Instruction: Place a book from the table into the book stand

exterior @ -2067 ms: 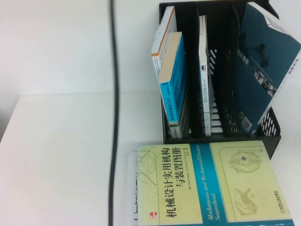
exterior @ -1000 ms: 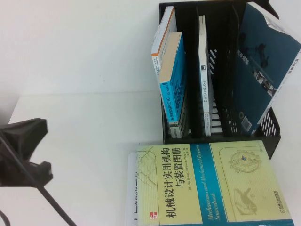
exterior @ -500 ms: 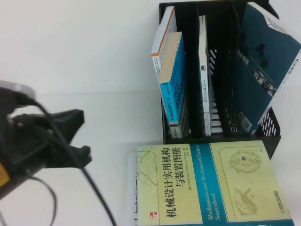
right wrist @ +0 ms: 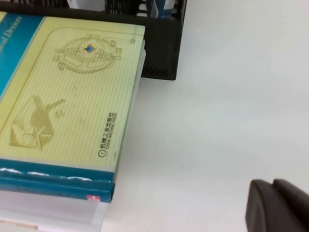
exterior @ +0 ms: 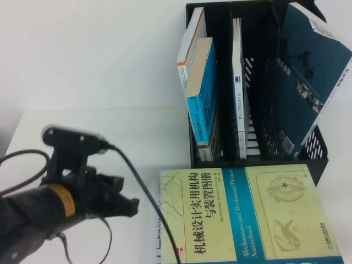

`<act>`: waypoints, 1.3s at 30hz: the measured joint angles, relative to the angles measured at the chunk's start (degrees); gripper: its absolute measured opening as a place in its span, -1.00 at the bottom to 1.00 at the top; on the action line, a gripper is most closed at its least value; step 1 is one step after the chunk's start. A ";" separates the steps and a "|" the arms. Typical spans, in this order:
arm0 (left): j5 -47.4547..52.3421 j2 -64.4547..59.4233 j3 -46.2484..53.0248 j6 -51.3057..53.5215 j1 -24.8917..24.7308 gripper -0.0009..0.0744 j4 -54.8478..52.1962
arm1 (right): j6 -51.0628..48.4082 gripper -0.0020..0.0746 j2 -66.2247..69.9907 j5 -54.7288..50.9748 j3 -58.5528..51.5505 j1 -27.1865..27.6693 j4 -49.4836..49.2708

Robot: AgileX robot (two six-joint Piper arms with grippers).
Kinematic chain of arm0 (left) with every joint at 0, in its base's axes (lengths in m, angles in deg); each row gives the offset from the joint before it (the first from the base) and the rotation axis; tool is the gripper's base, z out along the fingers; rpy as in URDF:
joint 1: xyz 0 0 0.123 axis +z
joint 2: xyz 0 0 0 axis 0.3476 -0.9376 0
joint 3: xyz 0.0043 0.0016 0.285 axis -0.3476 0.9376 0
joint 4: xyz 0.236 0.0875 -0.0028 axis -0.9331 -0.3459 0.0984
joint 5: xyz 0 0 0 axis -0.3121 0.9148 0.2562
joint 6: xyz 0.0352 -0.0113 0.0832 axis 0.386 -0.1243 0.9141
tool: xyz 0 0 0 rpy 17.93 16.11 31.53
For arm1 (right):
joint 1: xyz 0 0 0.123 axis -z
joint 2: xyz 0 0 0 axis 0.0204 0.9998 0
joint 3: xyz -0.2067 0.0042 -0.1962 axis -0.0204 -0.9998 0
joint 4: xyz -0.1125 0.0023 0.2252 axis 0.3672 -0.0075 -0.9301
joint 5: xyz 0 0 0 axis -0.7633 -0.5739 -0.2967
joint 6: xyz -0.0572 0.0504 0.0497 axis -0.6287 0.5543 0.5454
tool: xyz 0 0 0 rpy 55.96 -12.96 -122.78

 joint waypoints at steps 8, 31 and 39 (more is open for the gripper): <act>-0.59 16.96 10.24 -2.13 7.56 -0.98 0.01 | 0.00 -0.93 0.00 0.00 0.00 0.00 -0.58; 5.30 71.78 36.83 -2.42 30.60 -0.98 0.01 | 0.10 -0.93 -0.03 0.09 0.00 0.00 -0.88; 7.23 71.78 36.83 -0.11 30.60 -0.98 3.96 | 0.10 -0.93 -0.03 0.09 0.00 0.00 -0.88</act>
